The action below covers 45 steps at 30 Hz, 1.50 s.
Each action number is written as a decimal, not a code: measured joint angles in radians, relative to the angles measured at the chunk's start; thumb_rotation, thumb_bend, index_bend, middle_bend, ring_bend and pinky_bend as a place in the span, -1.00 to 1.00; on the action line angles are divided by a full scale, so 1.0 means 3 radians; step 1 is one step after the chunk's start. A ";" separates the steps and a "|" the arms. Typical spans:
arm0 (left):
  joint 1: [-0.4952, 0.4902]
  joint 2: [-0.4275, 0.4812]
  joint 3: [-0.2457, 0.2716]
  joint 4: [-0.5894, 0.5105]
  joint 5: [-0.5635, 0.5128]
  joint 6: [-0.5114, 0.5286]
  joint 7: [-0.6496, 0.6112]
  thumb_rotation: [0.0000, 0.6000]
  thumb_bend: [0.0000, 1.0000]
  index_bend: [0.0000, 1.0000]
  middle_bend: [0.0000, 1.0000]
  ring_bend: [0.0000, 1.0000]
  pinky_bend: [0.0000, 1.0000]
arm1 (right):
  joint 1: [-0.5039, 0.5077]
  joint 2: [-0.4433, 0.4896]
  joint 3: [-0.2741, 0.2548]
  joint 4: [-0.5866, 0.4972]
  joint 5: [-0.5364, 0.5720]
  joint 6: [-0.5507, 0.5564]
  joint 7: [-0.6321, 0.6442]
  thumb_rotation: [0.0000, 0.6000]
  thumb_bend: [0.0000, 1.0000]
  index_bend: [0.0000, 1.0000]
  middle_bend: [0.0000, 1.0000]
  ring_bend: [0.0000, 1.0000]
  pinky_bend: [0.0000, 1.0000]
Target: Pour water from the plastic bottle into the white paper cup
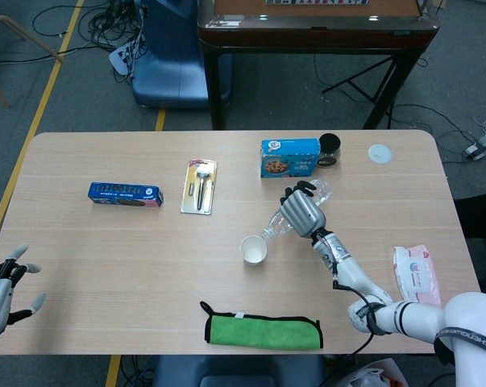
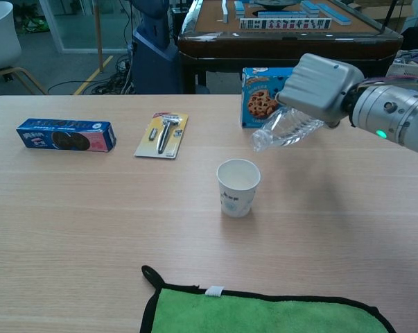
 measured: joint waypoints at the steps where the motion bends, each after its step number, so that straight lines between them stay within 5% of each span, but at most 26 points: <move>1: 0.0000 0.0001 0.0000 -0.0001 0.0001 0.0001 0.0001 1.00 -0.56 -0.24 -0.75 -0.49 0.09 | 0.0000 0.0001 -0.0001 -0.0007 0.0010 0.0001 -0.0015 1.00 -0.47 0.17 0.35 0.13 0.06; 45: 0.0003 0.0008 0.0005 -0.0015 0.0006 0.0000 0.0009 1.00 -0.56 -0.24 -0.75 -0.49 0.09 | 0.0075 -0.0049 -0.0025 -0.0125 0.0180 0.0060 -0.0368 1.00 -0.47 0.17 0.36 0.13 0.07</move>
